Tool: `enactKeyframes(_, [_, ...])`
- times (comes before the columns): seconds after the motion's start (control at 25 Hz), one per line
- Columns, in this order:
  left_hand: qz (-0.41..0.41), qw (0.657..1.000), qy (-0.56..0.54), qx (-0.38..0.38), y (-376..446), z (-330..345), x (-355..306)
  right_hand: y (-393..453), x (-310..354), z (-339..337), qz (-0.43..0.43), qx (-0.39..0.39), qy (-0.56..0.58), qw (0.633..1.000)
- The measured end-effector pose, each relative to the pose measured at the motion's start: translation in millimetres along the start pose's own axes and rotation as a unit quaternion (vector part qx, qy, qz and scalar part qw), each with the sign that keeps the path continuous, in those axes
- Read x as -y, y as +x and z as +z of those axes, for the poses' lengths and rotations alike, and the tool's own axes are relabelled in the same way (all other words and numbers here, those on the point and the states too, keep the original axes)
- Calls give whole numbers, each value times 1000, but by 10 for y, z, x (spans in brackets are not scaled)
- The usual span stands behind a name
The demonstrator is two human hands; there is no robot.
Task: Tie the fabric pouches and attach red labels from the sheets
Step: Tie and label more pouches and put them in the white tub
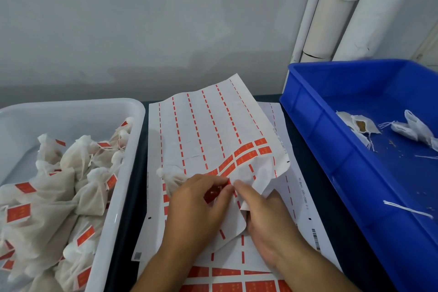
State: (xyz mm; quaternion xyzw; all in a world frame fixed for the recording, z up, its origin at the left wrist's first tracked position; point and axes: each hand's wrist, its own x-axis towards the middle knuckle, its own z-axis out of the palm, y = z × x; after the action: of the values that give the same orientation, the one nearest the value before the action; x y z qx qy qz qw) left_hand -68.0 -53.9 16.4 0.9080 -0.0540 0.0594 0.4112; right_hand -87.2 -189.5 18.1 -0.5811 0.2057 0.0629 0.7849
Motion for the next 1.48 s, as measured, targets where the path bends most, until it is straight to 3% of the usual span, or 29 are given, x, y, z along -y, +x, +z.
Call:
enactKeyframes(0.28, [64, 994, 80, -26, 7, -31, -15, 10, 5, -18, -25, -32, -59, 997])
enactKeyframes(0.48, [14, 999, 32, -12, 24, -35, -6, -17, 14, -14, -34, -23, -83, 996])
enactKeyframes(0.84, [-2, 1000, 5, -16, 58, -45, 17, -19, 124, -78, -13, -15, -145, 989])
enactKeyframes(0.96, [-33, 999, -18, -30, 82, -28, 45, -40, 312, -190, -44, -2, -201, 979])
enactKeyframes(1.12, [-68, 997, -33, -34, 99, 15, 64, 2, 565, -362, -96, -54, -216, 970])
enactKeyframes(1.24, [-79, 995, -42, -37, 103, 26, 71, 22, 667, -515, -128, -71, -293, 945])
enactKeyframes(1.36, [-96, 992, -73, -45, 106, 19, 86, 8, 775, -707, -105, -47, -412, 904])
enactKeyframes(1.48, [-99, 989, -97, -47, 100, -6, 49, -47, 873, -829, -69, -33, -536, 841])
